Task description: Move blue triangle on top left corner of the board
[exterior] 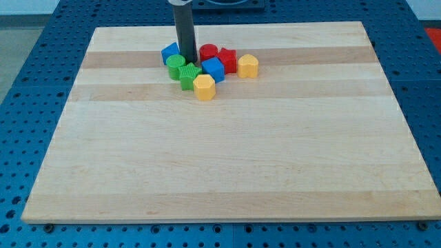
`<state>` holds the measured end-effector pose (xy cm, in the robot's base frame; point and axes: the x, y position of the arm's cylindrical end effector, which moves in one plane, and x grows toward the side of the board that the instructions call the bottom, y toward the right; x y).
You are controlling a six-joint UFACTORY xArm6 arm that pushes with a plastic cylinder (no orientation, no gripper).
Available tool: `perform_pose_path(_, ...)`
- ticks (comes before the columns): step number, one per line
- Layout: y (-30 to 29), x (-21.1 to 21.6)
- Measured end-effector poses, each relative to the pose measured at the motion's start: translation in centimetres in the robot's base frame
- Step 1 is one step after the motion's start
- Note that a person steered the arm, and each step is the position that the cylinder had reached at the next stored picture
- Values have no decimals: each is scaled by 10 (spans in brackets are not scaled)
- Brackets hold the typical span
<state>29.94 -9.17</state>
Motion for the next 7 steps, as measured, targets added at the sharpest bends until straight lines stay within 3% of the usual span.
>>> perform_pose_path(2, -80, -45)
perform_pose_path(5, -34, -25)
perform_pose_path(6, -37, -3)
perform_pose_path(7, -78, -7)
